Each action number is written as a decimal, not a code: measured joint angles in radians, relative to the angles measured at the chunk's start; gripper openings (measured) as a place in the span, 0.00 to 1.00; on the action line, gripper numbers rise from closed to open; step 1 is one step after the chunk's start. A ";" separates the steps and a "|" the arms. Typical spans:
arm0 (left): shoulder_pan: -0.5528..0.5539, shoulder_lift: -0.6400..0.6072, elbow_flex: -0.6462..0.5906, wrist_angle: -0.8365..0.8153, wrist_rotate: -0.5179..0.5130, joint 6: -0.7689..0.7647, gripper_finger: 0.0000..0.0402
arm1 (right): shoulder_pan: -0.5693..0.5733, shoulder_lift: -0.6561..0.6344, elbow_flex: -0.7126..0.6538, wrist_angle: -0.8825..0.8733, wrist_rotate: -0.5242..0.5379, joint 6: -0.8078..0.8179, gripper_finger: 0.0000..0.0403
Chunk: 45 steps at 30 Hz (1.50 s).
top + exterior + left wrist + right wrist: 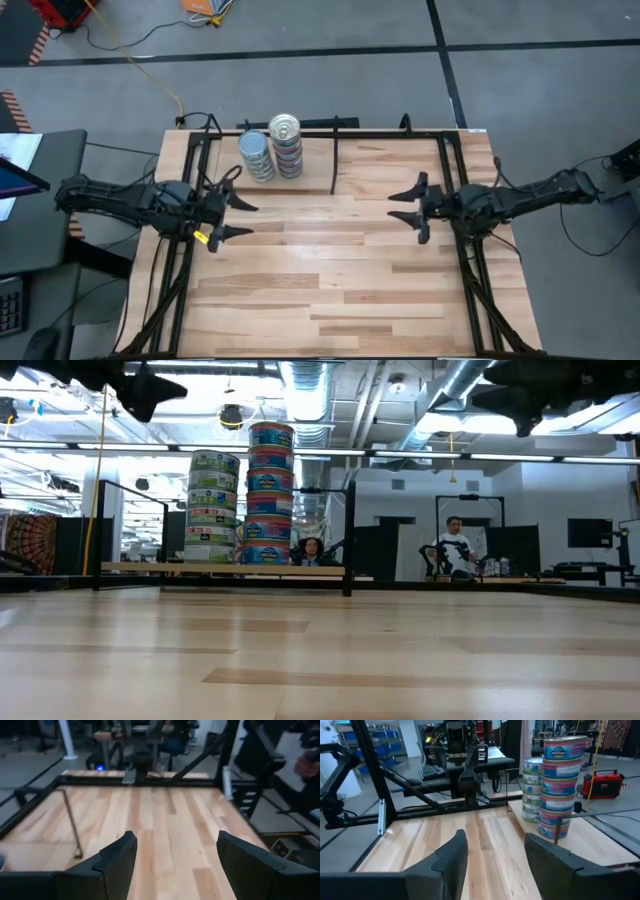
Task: Stack canned seafood by type on shelf
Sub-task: Return to Home Position
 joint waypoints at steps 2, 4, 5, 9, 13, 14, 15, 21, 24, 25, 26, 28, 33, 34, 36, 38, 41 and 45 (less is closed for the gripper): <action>-0.007 -0.009 -0.005 -0.025 -0.044 -0.004 0.66 | 0.000 -0.050 -0.008 -0.026 0.000 0.004 0.55; -0.013 -0.009 -0.005 -0.030 -0.081 -0.010 0.66 | 0.000 -0.088 -0.008 -0.054 0.000 0.000 0.55; -0.015 -0.009 -0.005 -0.031 -0.083 -0.012 0.66 | 0.000 -0.104 -0.008 -0.058 0.000 -0.007 0.55; -0.024 -0.009 -0.005 -0.046 -0.037 -0.025 0.66 | 0.000 -0.163 -0.008 -0.062 0.000 -0.013 0.55; -0.024 -0.008 -0.005 -0.097 -0.026 -0.079 0.66 | 0.000 -0.206 -0.008 -0.112 0.000 -0.113 0.55; -0.024 -0.001 -0.005 -0.101 -0.026 -0.101 0.66 | 0.000 -0.217 -0.008 -0.148 0.000 -0.122 0.55; -0.023 0.003 -0.005 -0.100 -0.024 -0.107 0.66 | 0.000 -0.226 -0.008 -0.184 0.000 -0.124 0.55; -0.024 -0.017 -0.067 0.042 0.122 -0.012 0.66 | -0.018 -0.342 -0.009 -0.268 0.021 -0.085 0.55; -0.018 -0.045 -0.105 0.063 0.092 -0.013 0.66 | -0.007 -0.410 -0.007 -0.280 0.006 -0.082 0.55; -0.015 -0.053 -0.109 0.048 0.074 -0.023 0.66 | -0.001 -0.431 -0.007 -0.303 -0.005 -0.081 0.55; -0.013 -0.061 -0.114 0.047 0.067 -0.033 0.66 | 0.006 -0.448 -0.008 -0.324 -0.008 -0.075 0.55; -0.013 -0.078 -0.129 0.050 0.074 -0.039 0.66 | 0.020 -0.478 -0.013 -0.341 -0.010 -0.065 0.55; -0.013 -0.139 -0.189 0.100 0.094 -0.046 0.66 | 0.040 -0.557 -0.116 -0.249 -0.011 -0.122 0.55; -0.013 -0.150 -0.198 0.105 0.101 -0.054 0.66 | 0.037 -0.556 -0.135 -0.216 -0.010 -0.136 0.55; -0.013 -0.177 -0.216 0.109 0.109 -0.075 0.66 | 0.031 -0.554 -0.157 -0.151 -0.006 -0.157 0.55; -0.015 -0.200 -0.235 0.116 0.127 -0.087 0.66 | 0.024 -0.553 -0.182 -0.105 -0.004 -0.164 0.55; -0.022 -0.233 -0.256 0.118 0.156 -0.082 0.66 | 0.016 -0.555 -0.229 -0.040 -0.003 -0.167 0.55; -0.032 -0.265 -0.266 0.110 0.176 -0.091 0.66 | -0.002 -0.556 -0.302 0.029 -0.004 -0.169 0.55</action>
